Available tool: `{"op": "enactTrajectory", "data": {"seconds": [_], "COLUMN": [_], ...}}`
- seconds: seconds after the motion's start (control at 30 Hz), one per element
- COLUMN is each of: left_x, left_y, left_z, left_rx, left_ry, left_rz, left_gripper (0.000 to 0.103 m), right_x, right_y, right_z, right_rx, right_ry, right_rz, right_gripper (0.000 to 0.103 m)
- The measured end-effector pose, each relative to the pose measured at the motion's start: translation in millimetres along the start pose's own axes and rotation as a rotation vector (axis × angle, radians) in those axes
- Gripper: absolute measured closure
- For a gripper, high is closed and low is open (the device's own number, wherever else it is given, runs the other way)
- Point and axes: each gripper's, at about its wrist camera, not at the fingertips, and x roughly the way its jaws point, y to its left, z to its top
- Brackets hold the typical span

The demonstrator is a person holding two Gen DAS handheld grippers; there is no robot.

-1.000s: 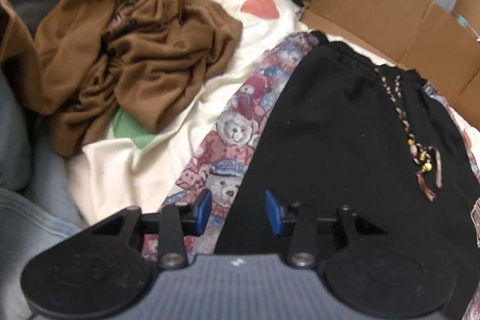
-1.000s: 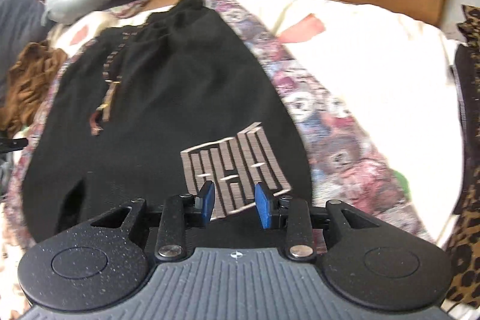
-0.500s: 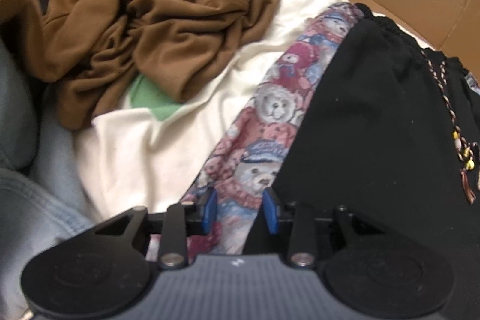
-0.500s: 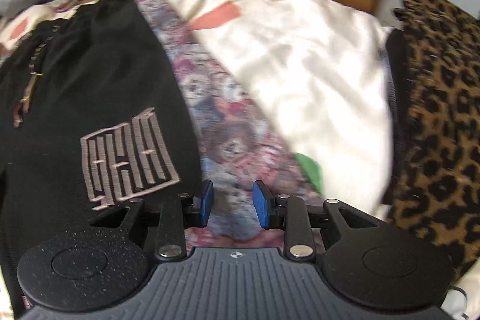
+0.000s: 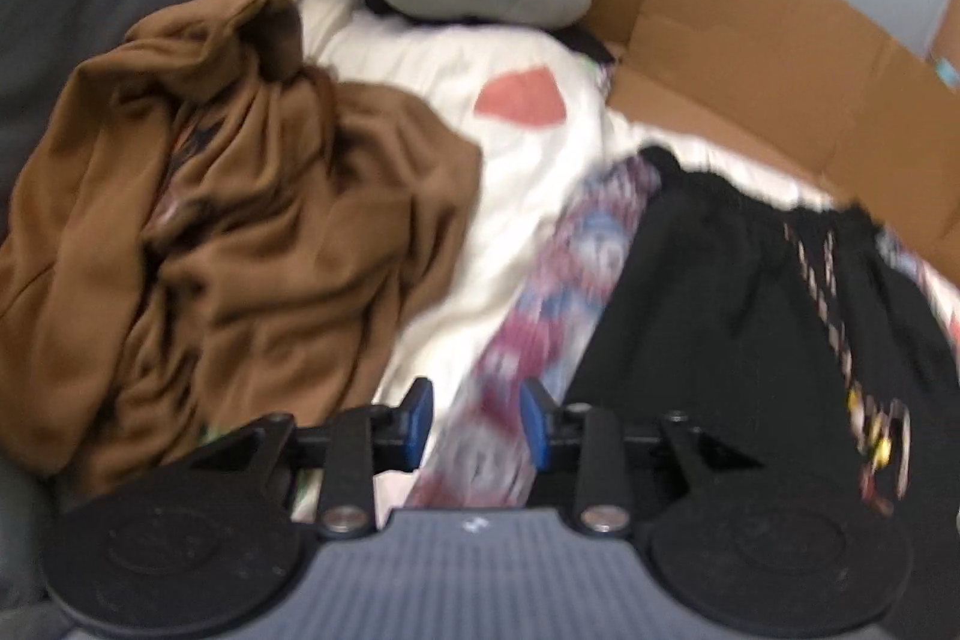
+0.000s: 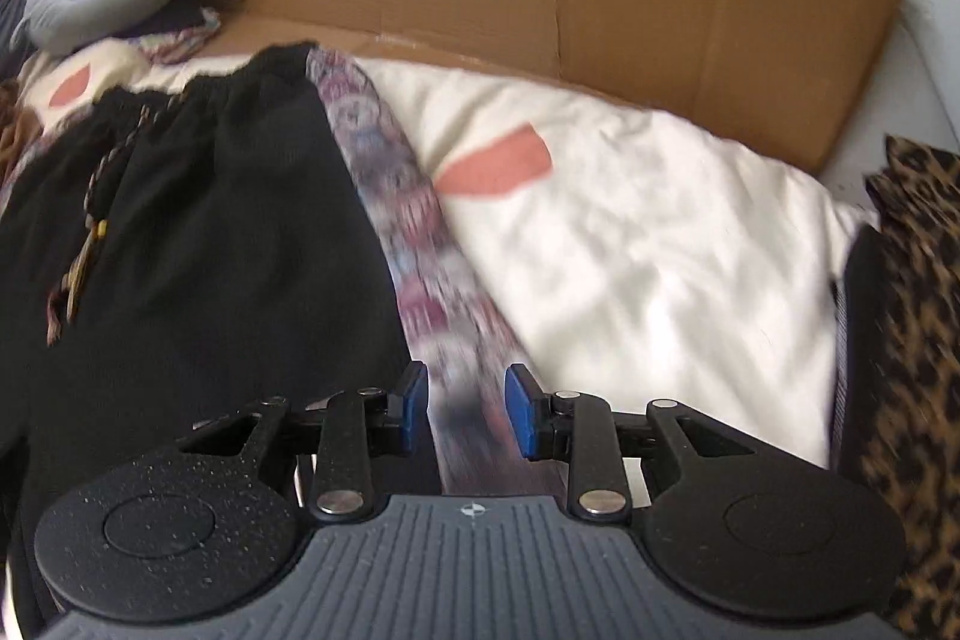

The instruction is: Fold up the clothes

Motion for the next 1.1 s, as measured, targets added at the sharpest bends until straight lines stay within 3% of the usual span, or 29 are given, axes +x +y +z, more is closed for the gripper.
{"op": "enactTrajectory", "data": {"seconds": [0.17,0.37,0.53,0.77,1.1], "left_x": [22.7,44.4,64.7,82.8,82.9], "left_y": [-20.5,-39.2,-43.7,-45.6,-46.0], "left_z": [15.3,21.2,24.6,28.0,33.2], "left_rx": [-0.006,0.03,0.01,0.021,0.035], "left_ry": [-0.03,-0.021,-0.004,0.057,0.113], "left_rz": [-0.054,-0.076,-0.06,0.023,0.036], "left_gripper": [0.077,0.083,0.084,0.083,0.081], "right_x": [24.0,64.2,88.4,115.7,128.3], "right_y": [22.2,46.3,62.2,79.6,79.2], "right_z": [34.7,67.1,90.0,109.6,124.2], "right_rx": [0.02,0.004,-0.023,-0.054,-0.07], "right_ry": [-0.067,-0.083,-0.094,-0.07,-0.027], "right_rz": [0.032,0.061,0.071,0.052,-0.023], "right_gripper": [0.069,0.081,0.082,0.082,0.083]}}
